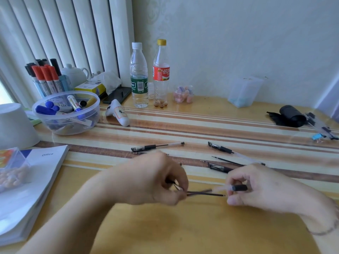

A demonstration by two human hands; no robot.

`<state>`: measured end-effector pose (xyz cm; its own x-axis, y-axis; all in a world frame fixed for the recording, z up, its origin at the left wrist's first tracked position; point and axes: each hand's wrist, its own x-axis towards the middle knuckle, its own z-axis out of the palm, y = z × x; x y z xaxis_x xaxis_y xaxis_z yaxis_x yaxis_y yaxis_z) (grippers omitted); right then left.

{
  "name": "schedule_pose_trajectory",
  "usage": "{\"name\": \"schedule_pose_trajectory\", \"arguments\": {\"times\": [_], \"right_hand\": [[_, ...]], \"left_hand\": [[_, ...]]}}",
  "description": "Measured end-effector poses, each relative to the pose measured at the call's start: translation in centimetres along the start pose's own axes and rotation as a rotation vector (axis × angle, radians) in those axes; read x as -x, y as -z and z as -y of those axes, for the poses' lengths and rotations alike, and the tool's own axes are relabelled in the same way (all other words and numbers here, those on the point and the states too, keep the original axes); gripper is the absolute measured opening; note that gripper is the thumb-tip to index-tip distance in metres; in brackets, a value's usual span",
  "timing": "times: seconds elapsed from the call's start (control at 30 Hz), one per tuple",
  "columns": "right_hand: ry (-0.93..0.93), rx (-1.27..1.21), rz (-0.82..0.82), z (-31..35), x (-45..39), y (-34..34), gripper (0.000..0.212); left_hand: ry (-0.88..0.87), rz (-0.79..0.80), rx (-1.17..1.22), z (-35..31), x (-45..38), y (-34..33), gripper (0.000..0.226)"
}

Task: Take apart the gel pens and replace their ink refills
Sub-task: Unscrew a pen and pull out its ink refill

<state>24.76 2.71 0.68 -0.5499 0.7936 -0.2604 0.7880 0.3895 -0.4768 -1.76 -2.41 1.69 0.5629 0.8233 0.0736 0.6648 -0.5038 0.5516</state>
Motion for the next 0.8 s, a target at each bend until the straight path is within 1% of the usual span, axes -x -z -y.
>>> {"name": "schedule_pose_trajectory", "arguments": {"times": [0.07, 0.1, 0.17, 0.3, 0.33, 0.43, 0.47, 0.5, 0.6, 0.67, 0.8], "right_hand": [[0.025, 0.015, 0.034, 0.5, -0.2, -0.5, 0.016], [0.039, 0.038, 0.048, 0.8, -0.3, -0.9, 0.016], [0.058, 0.1, 0.063, 1.1, -0.5, -1.6, 0.018], [0.053, 0.105, 0.058, 1.1, -0.2, -1.2, 0.026], [0.044, 0.068, 0.017, 0.9, -0.2, -0.8, 0.029], [0.075, -0.128, -0.209, 0.5, -0.4, -0.5, 0.04], [0.093, -0.165, -0.234, 0.5, -0.5, -0.8, 0.041], [0.1, -0.179, -0.227, 0.8, -0.6, -1.1, 0.037], [0.085, -0.148, -0.196, 1.7, -0.7, -1.8, 0.014], [0.072, -0.145, -0.228, 1.8, -0.8, -1.9, 0.011], [0.065, -0.214, -0.332, 1.3, -1.0, -1.6, 0.012]], "left_hand": [[0.062, -0.061, 0.19, 0.9, 0.5, 1.3, 0.007], [0.086, -0.086, 0.216, 1.3, 0.5, 1.6, 0.007], [0.124, -0.098, 0.164, 1.9, 0.2, 1.2, 0.007], [0.162, -0.033, -0.015, 2.3, -0.7, -0.4, 0.005], [0.163, -0.031, -0.035, 2.4, -0.8, -0.7, 0.005], [0.169, -0.035, -0.073, 2.3, -1.3, -1.5, 0.006], [0.167, -0.038, -0.091, 2.2, -1.4, -1.7, 0.007], [0.164, -0.044, -0.097, 2.2, -1.5, -2.0, 0.008], [0.164, -0.06, -0.097, 2.2, -1.8, -2.5, 0.006], [0.152, -0.081, -0.127, 2.3, -1.9, -2.7, 0.008], [0.114, -0.147, -0.251, 2.8, -2.0, -2.7, 0.022]]}}
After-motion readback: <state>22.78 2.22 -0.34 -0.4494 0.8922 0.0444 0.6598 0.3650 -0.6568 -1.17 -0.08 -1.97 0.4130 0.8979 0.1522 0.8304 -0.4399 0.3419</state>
